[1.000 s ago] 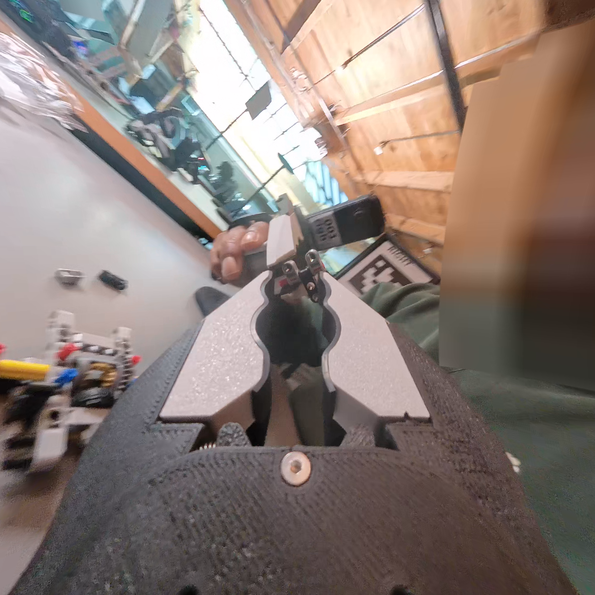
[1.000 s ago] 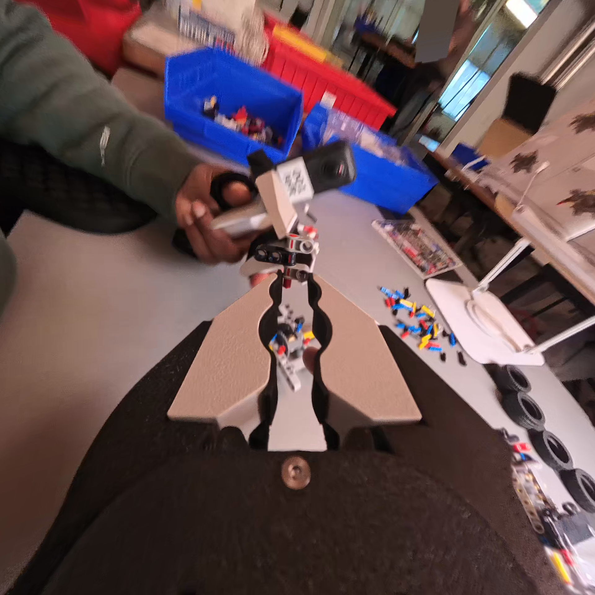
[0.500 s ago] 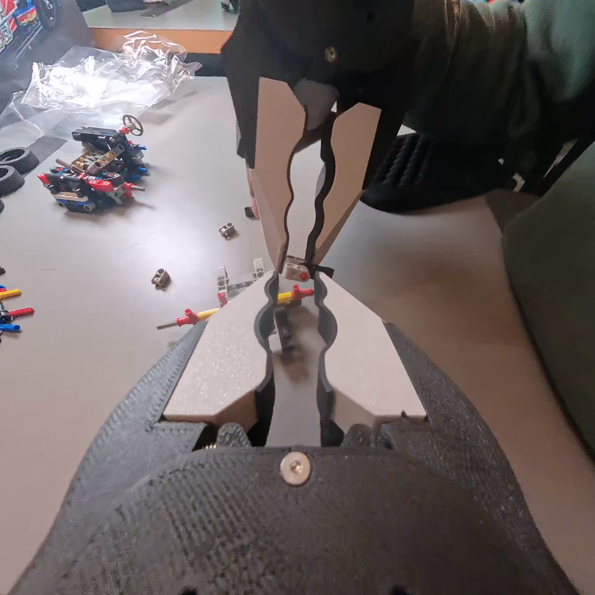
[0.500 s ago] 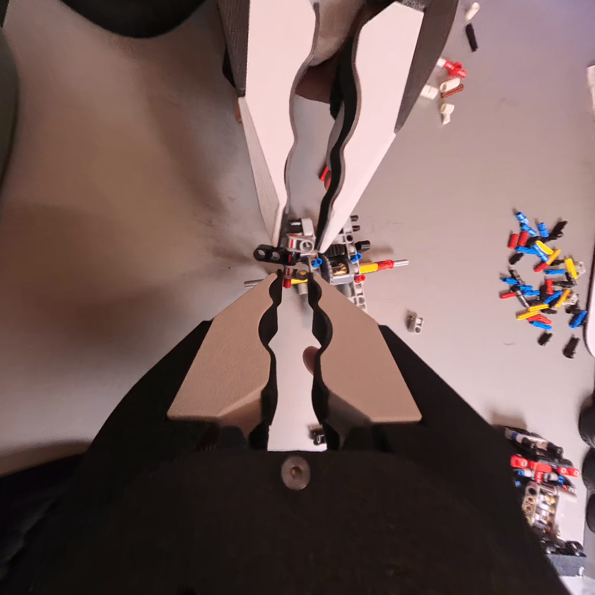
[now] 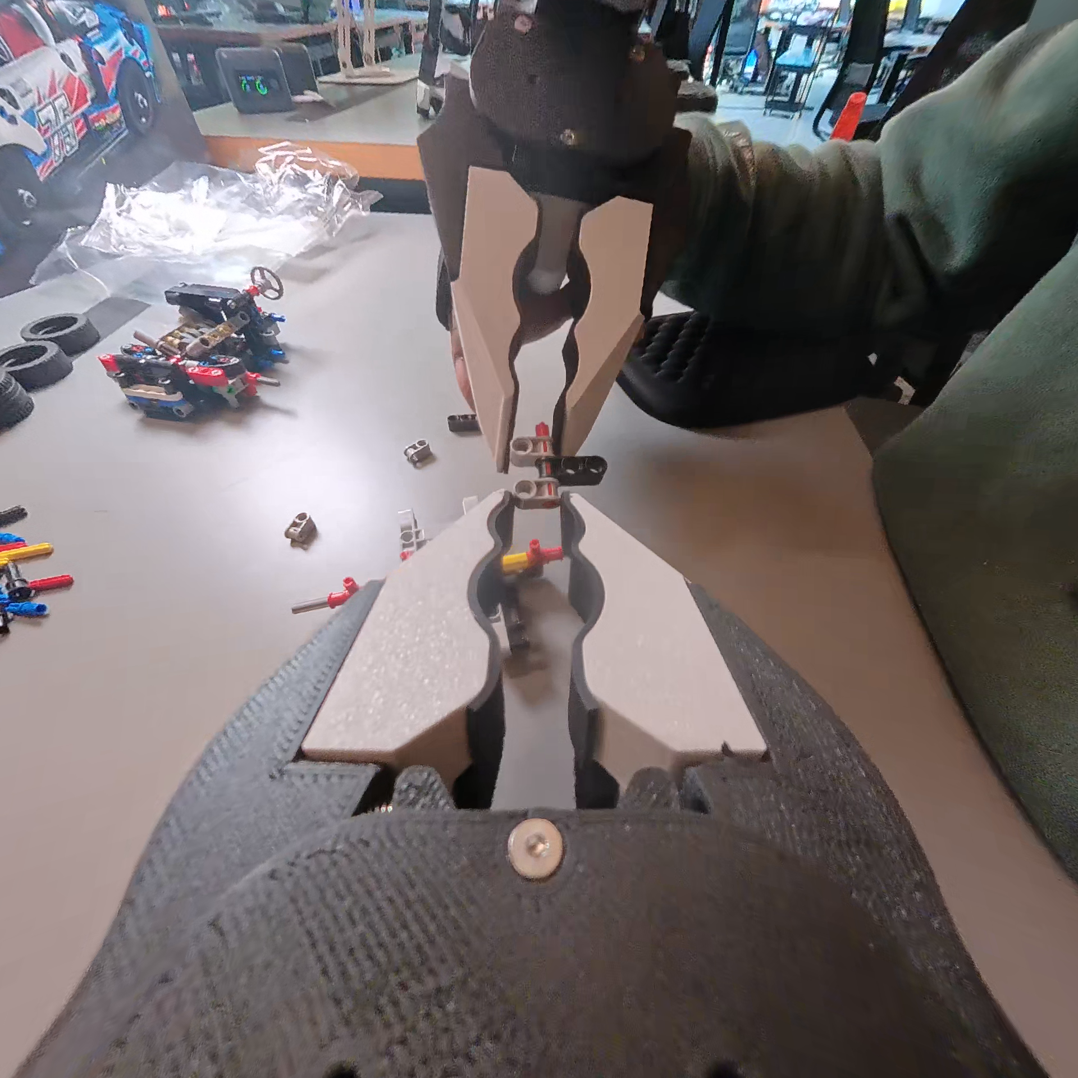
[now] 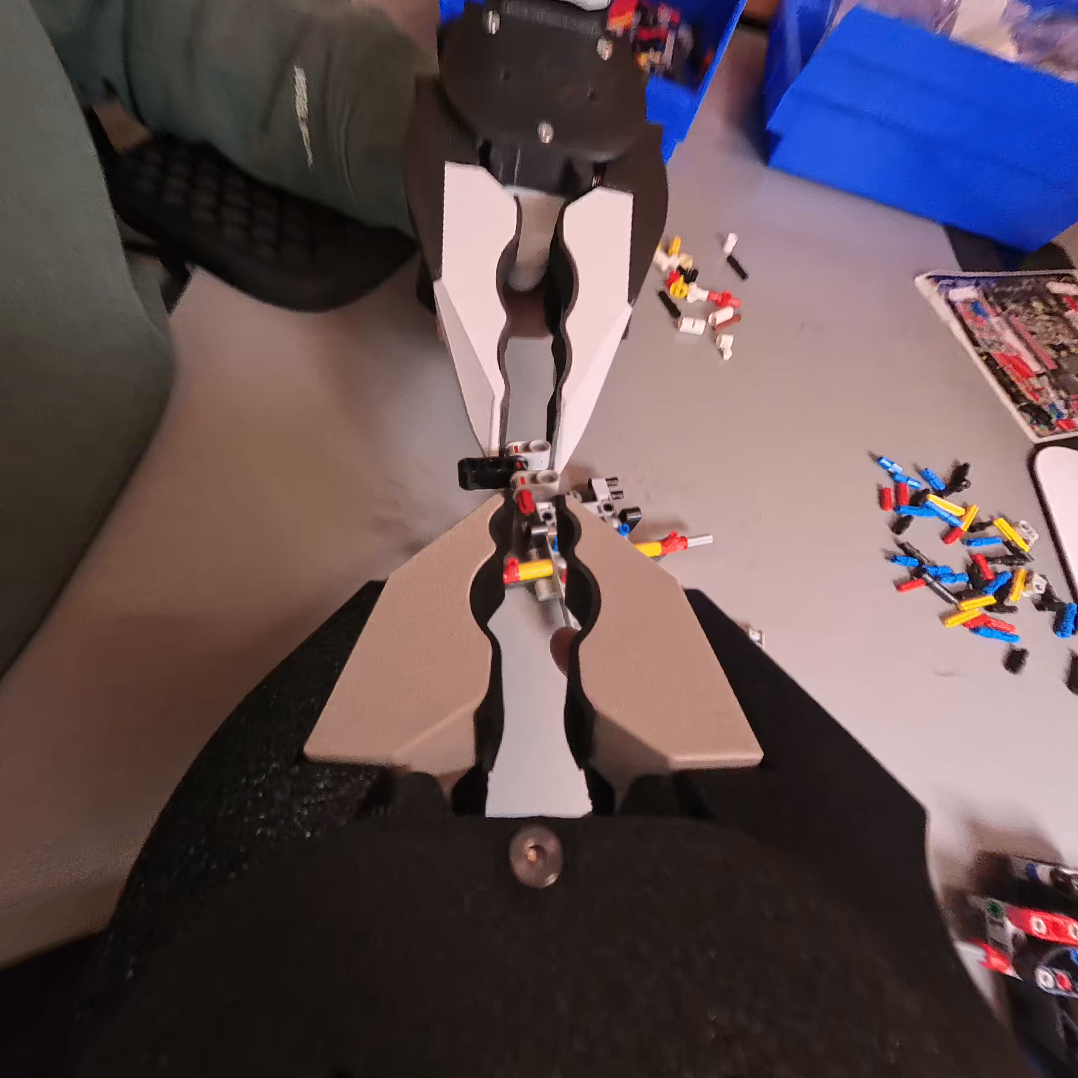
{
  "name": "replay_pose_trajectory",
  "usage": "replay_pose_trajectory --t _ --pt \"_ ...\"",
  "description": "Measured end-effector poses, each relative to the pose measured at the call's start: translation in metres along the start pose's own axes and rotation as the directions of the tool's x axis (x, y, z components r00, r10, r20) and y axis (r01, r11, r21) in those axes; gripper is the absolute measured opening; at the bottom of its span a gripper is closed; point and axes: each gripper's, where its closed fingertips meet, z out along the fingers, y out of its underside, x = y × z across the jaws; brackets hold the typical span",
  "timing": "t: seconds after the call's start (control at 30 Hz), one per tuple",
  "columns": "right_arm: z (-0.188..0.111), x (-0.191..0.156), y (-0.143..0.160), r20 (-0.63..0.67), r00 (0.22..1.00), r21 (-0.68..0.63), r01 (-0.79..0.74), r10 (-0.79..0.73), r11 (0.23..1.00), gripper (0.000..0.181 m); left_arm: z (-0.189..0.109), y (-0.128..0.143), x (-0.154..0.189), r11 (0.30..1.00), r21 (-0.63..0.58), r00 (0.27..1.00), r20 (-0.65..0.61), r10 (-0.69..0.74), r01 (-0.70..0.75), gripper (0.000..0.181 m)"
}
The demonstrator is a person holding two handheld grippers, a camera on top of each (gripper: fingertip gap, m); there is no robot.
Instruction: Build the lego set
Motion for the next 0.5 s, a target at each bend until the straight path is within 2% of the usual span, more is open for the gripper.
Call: replay_pose_trajectory --t 0.03,0.17,0.5 --pt "-0.0015 0.0002 -0.0027 0.0 1.0 0.031 -0.01 0.01 0.999 0.013 0.0 -0.0015 0.0007 1.0 0.011 1.0 -0.002 -0.002 0.002 0.014" --pt "-0.0041 0.0001 -0.0064 -0.002 0.999 0.101 -0.034 0.035 0.994 0.012 0.0003 -0.0044 0.0019 0.999 0.038 1.0 -0.011 -0.019 0.019 0.013" --pt "-0.0055 0.0005 -0.0099 -0.019 0.998 0.181 -0.051 0.055 0.982 0.011 0.002 -0.0038 0.0029 0.997 0.062 0.999 -0.021 -0.039 0.04 0.013"
